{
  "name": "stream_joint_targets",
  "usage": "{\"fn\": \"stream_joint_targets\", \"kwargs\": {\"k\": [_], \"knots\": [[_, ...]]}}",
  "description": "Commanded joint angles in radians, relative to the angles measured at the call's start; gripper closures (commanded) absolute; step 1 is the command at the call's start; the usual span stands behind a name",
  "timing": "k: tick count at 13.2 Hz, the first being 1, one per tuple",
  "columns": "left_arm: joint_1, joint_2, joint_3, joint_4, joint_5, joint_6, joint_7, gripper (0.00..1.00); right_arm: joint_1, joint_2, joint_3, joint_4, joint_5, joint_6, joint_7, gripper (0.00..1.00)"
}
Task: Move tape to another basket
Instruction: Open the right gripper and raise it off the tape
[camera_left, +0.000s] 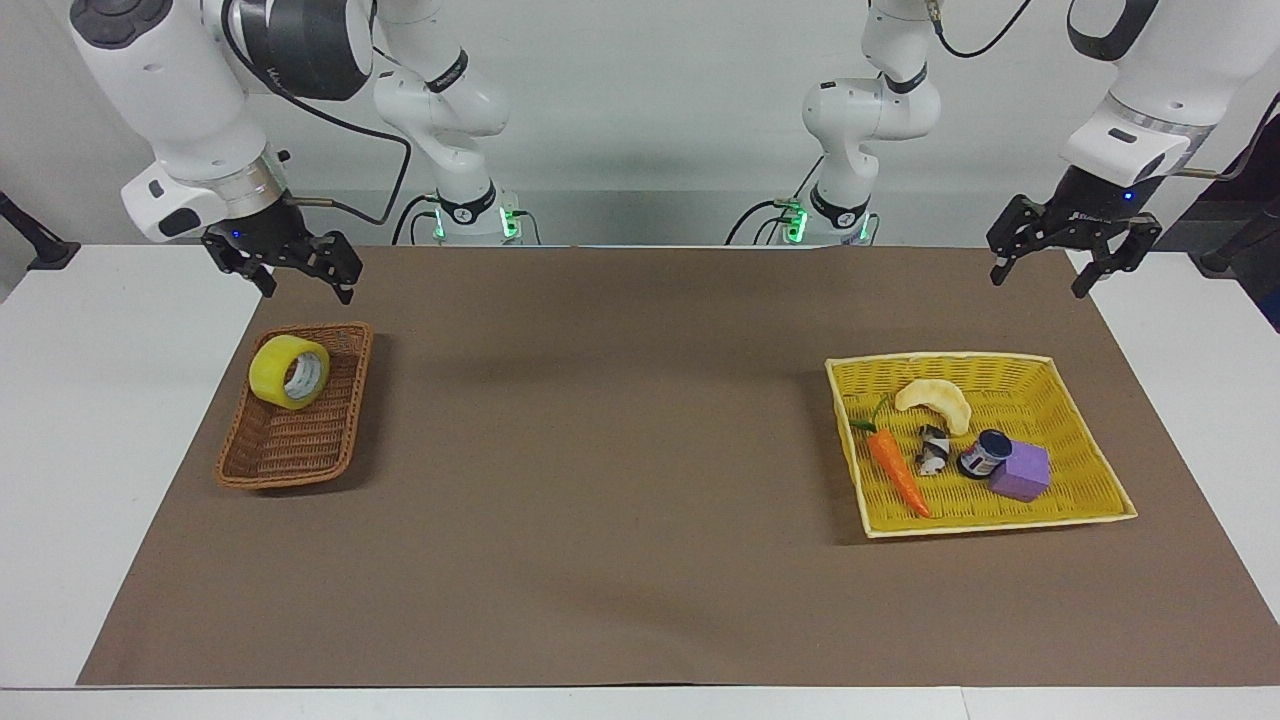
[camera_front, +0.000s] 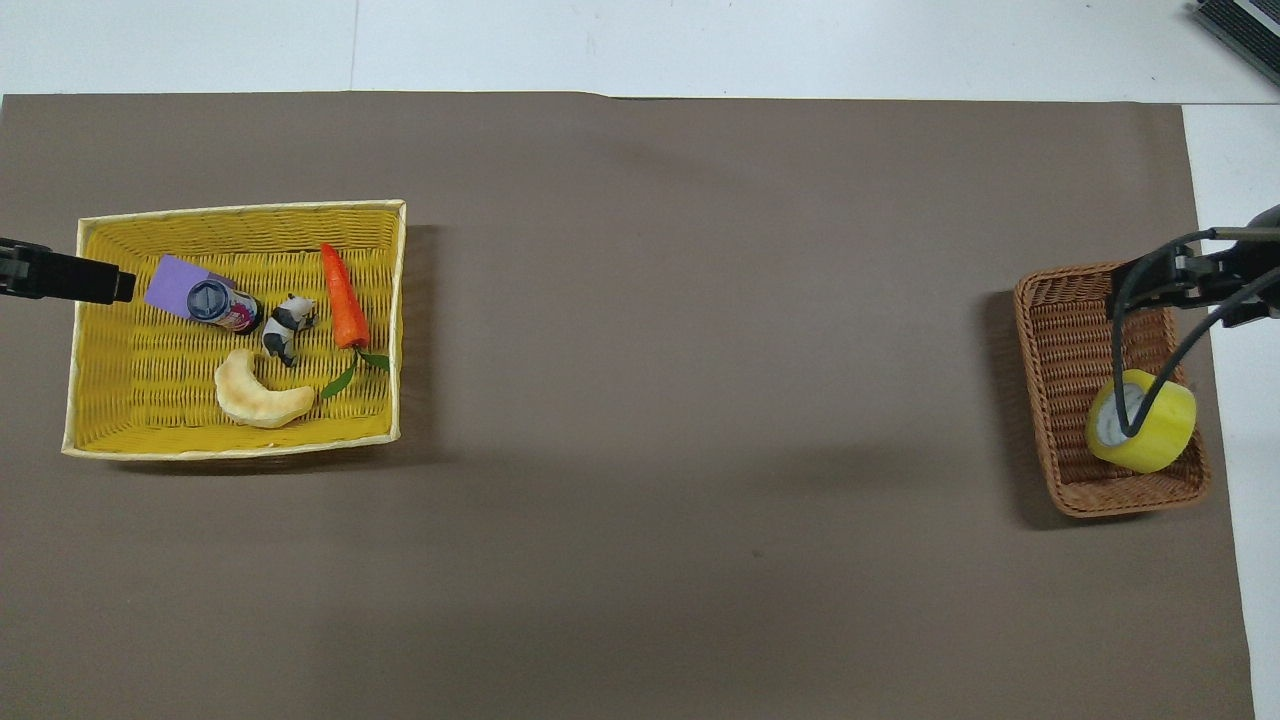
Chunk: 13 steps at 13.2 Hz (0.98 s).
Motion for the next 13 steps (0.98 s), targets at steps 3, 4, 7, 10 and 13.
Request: {"fn": "stream_joint_targets", "kwargs": {"k": [3,4,7,10,13], "knots": [[0.014,0.000,-0.010,0.014,0.017,-0.022,-0.002,0.00,-0.014,-0.017,0.006,-0.007,0.030,-0.017,-0.019,0.00],[0.014,0.000,-0.009,0.014,0.017,-0.022,-0.002,0.00,-0.014,-0.017,0.006,-0.009,0.030,-0.015,-0.013,0.00],[0.012,0.000,-0.009,0.014,0.017,-0.022,-0.002,0.00,-0.003,-0.019,0.006,-0.009,0.028,-0.012,-0.006,0.00],[0.012,0.000,-0.009,0.012,0.017,-0.022,-0.002,0.00,-0.008,-0.020,0.006,-0.018,0.027,-0.009,-0.006,0.00],[0.012,0.000,-0.009,0.014,0.017,-0.022,-0.002,0.00,-0.011,-0.025,0.006,-0.026,0.027,-0.004,-0.007,0.00]]}}
